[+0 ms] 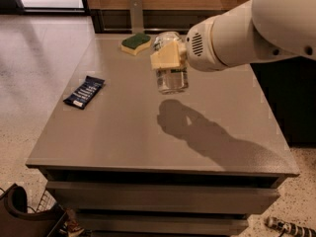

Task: Place 7up can upright

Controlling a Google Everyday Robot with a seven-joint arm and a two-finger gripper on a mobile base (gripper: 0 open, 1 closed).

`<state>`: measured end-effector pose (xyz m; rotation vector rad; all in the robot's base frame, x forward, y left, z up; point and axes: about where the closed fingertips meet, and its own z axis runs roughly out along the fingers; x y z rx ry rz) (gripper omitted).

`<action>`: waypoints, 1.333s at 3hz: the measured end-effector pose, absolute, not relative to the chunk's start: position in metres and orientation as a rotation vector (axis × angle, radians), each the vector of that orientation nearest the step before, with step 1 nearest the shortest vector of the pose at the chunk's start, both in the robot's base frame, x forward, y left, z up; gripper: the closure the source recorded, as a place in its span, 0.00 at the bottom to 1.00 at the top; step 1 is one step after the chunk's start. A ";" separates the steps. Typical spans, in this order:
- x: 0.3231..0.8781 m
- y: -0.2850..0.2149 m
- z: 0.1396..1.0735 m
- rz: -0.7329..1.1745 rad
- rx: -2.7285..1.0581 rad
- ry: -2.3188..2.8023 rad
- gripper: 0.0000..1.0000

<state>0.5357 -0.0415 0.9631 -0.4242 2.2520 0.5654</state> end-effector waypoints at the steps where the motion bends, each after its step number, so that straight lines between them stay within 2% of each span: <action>1: 0.540 -0.030 0.982 0.682 -0.415 2.101 1.00; 2: 0.528 -0.002 0.995 0.798 -0.468 1.954 1.00; 4: 0.518 0.023 0.982 0.748 -0.721 1.778 1.00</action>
Offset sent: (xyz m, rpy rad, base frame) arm -0.0233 0.0590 0.0331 0.0793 -0.5004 0.3689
